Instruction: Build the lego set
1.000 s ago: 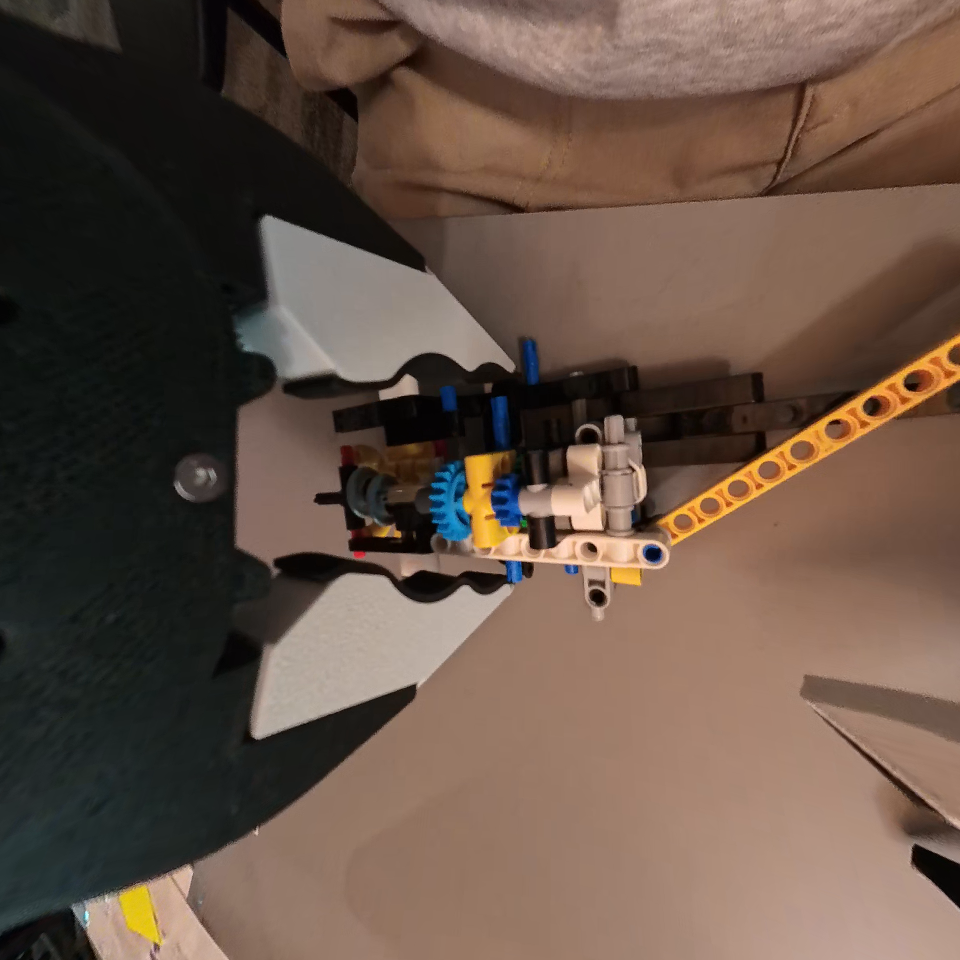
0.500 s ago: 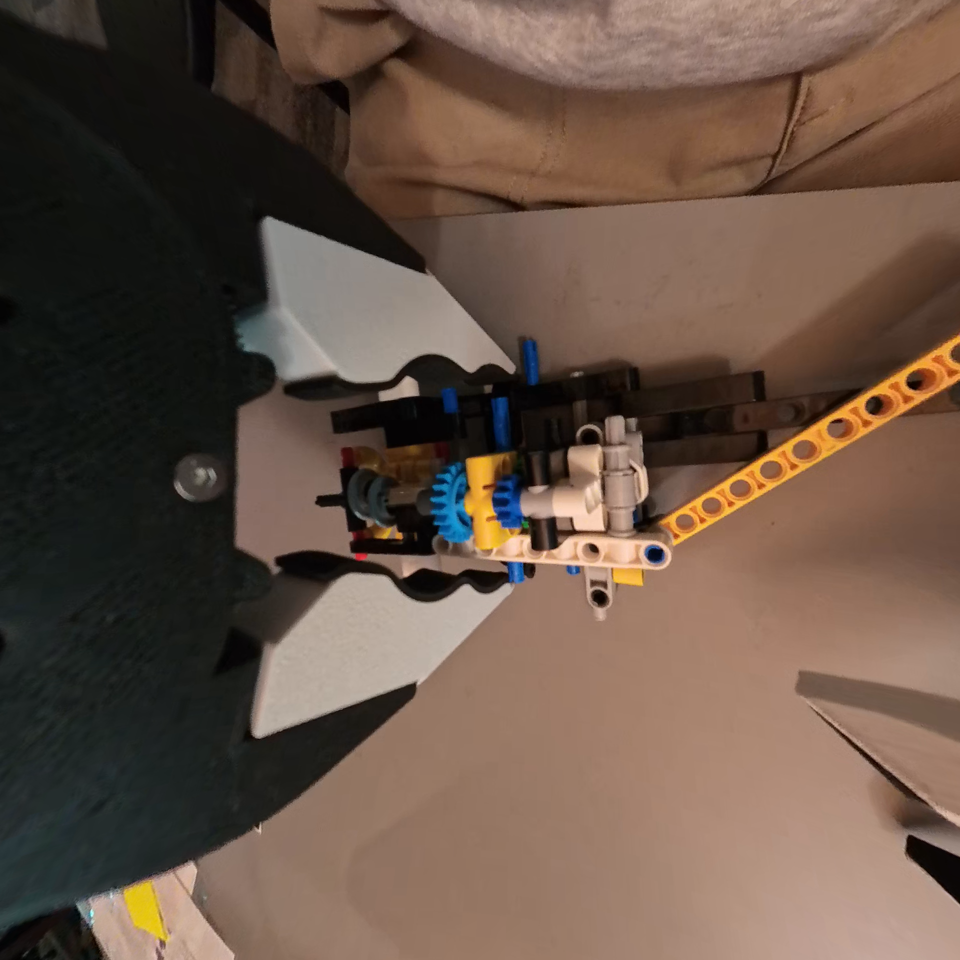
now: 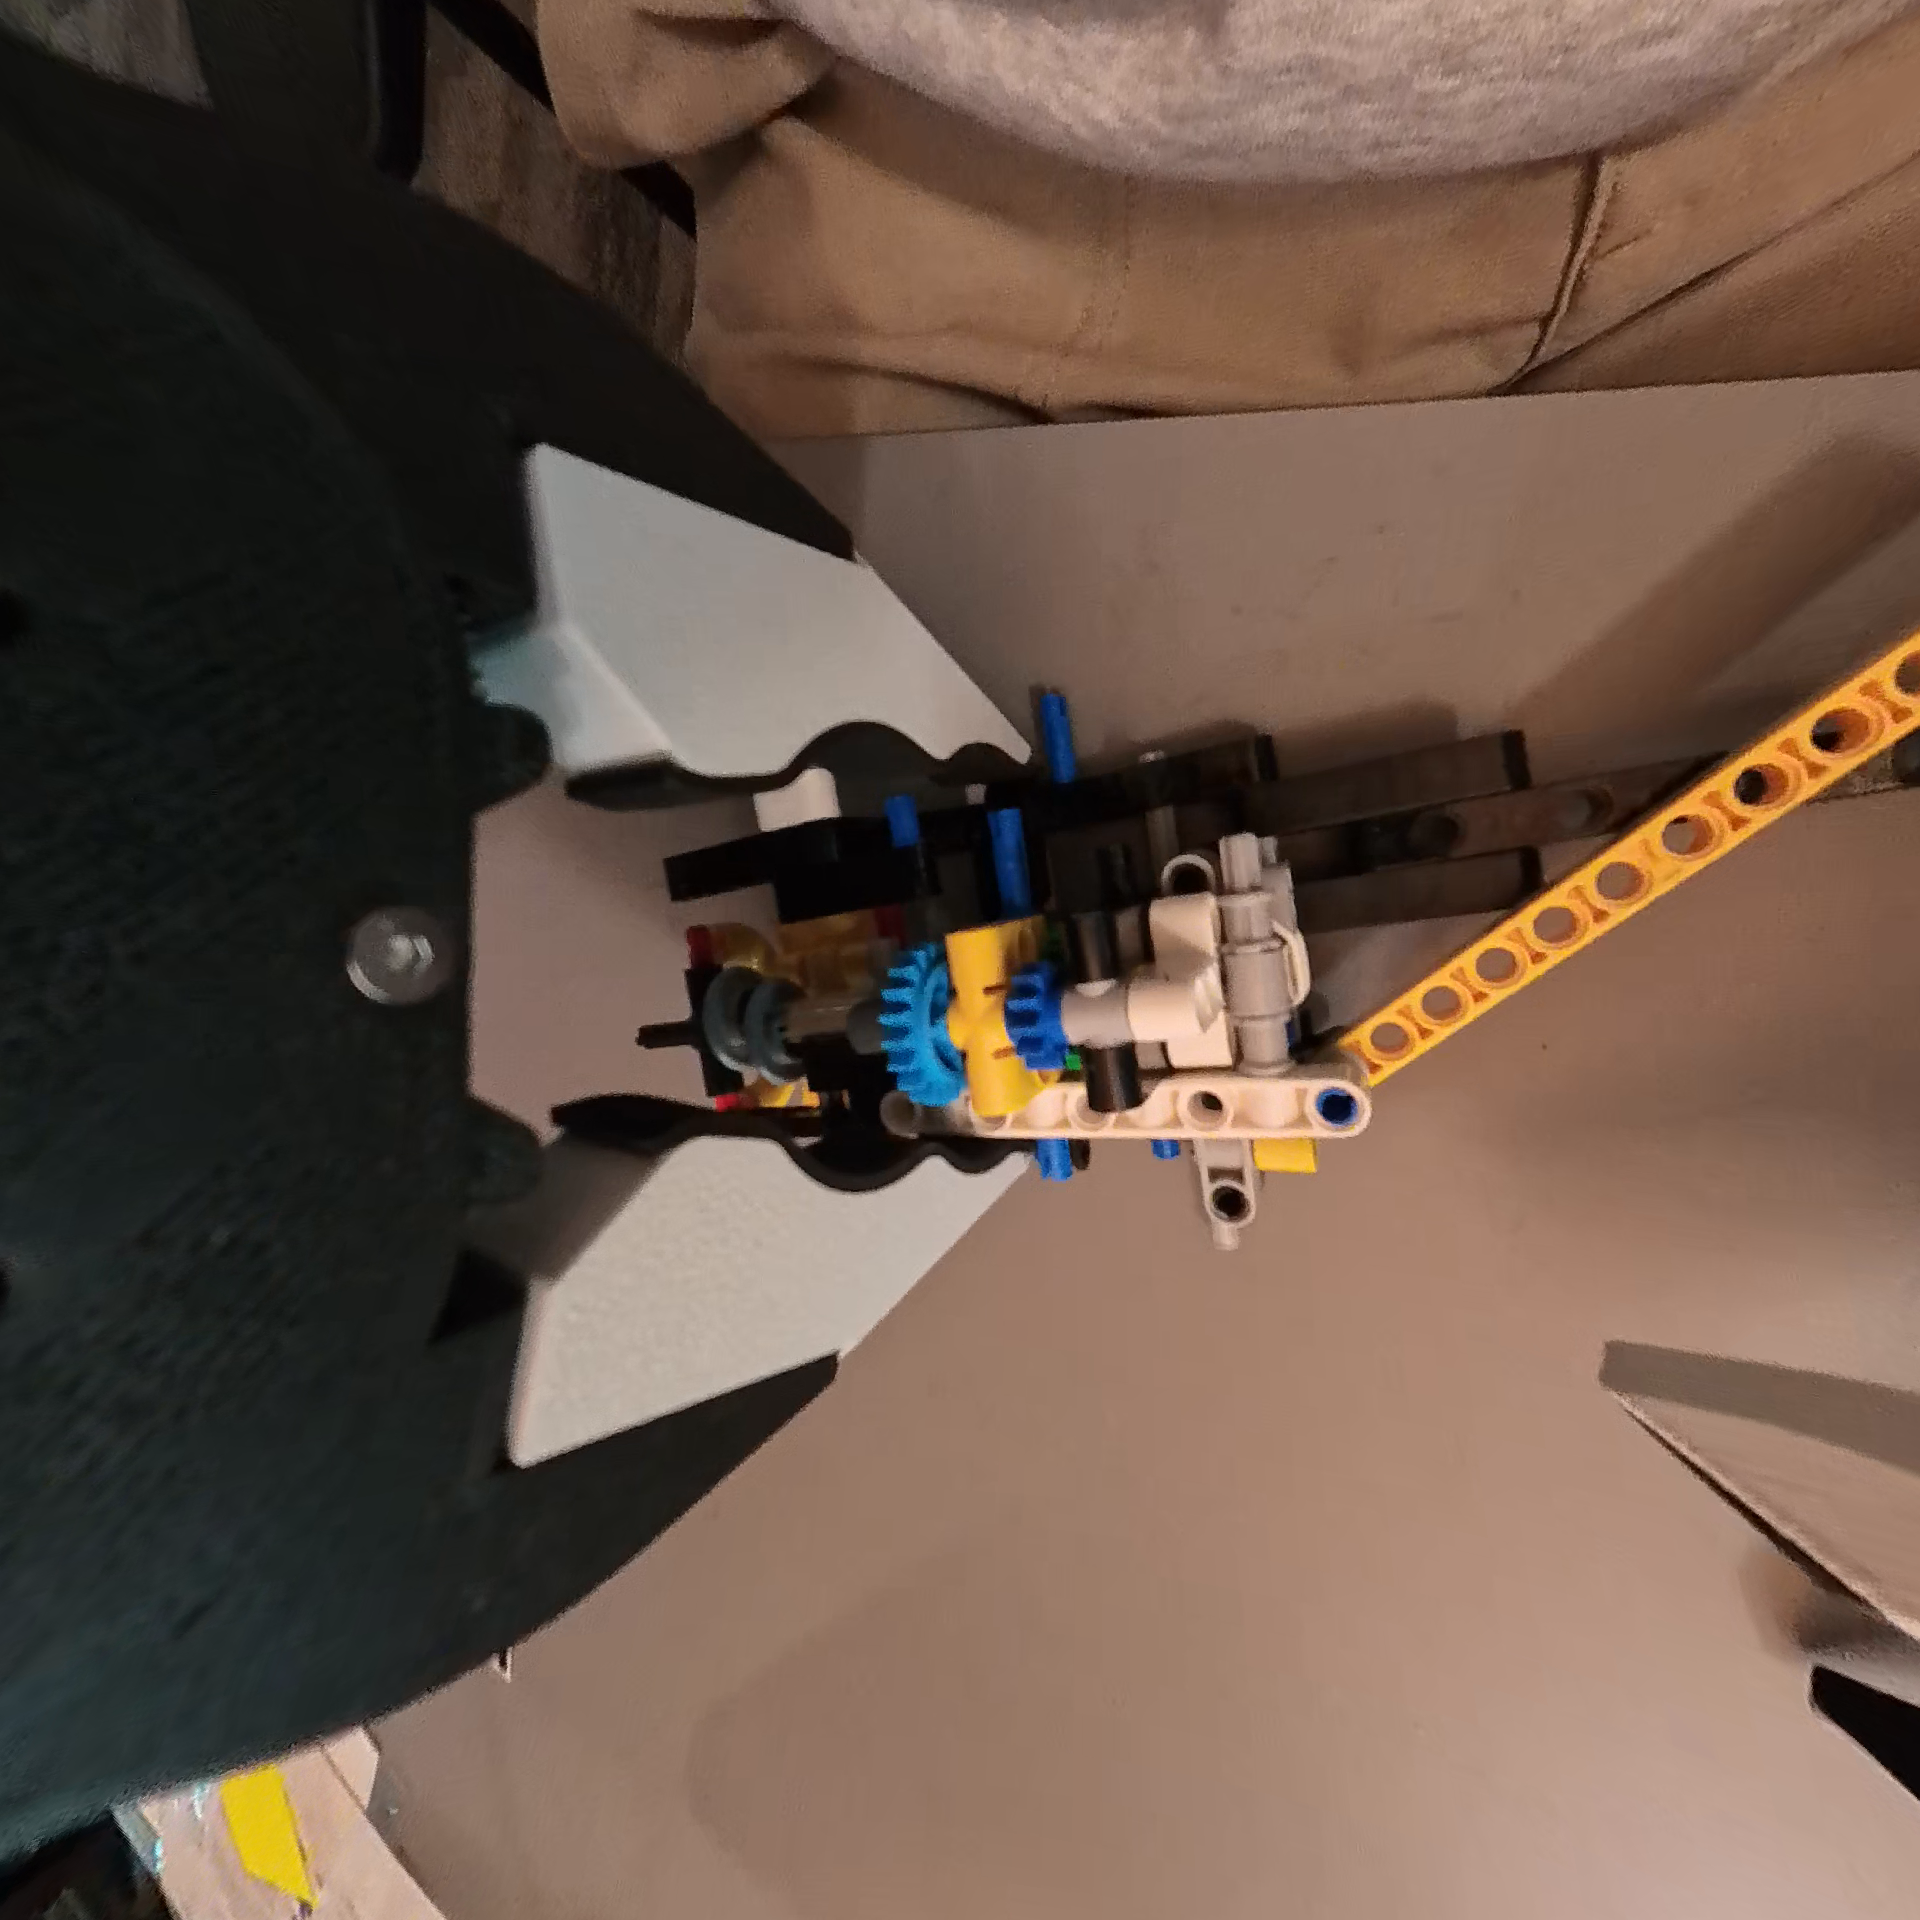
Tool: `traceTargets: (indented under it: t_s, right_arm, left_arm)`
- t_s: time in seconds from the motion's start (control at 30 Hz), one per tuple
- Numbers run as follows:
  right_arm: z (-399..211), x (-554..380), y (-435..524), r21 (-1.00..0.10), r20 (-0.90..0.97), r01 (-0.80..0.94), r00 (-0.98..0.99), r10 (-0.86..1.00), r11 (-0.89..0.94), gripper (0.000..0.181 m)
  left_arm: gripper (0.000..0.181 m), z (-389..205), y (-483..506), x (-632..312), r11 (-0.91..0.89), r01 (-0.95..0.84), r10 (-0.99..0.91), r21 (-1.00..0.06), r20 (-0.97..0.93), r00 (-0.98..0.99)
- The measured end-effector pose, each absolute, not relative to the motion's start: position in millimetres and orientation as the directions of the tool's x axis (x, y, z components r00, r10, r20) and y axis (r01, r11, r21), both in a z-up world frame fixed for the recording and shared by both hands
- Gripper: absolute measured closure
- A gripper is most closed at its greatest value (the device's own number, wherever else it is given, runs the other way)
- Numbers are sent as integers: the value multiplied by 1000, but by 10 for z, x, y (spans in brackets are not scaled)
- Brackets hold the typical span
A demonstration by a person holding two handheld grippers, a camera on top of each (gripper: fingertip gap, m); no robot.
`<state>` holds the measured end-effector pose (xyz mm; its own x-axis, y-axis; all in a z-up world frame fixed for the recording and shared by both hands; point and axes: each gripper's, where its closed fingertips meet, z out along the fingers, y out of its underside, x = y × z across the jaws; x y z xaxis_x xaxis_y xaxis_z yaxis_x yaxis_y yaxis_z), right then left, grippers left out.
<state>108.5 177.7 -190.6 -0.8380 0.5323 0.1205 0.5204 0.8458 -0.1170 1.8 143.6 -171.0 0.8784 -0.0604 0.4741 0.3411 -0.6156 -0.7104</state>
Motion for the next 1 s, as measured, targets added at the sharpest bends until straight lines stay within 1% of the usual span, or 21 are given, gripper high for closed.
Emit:
traceTargets:
  t_s: [0.03, 0.33, 0.47, 0.53, 0.63, 1.0]
  right_arm:
    - [-1905, 1081, 1774, -118, 122, 520, -838, 532, 846, 115]
    - [-1901, 1066, 1734, -132, 119, 527, -833, 541, 840, 109]
    - [-1841, 1022, 1730, -171, 130, 542, -815, 564, 823, 98]
    - [-1790, 1009, 1728, -199, 126, 554, -804, 581, 809, 97]
    - [-1727, 1022, 1759, -213, 131, 566, -791, 597, 796, 94]
    - [-1615, 1207, 1978, -247, 165, 614, -735, 657, 749, 93]
  left_arm:
    - [108, -1710, 1435, 18, -615, 342, -60, -710, 475, 878]
    - [108, -1705, 1427, 30, -614, 346, -64, -709, 482, 874]
    - [108, -1708, 1426, 31, -614, 345, -63, -710, 480, 875]
    - [108, -1707, 1425, 30, -614, 346, -63, -710, 481, 874]
    - [109, -1705, 1425, 29, -612, 350, -63, -709, 485, 872]
    - [110, -1711, 1423, 44, -615, 342, -64, -710, 478, 876]
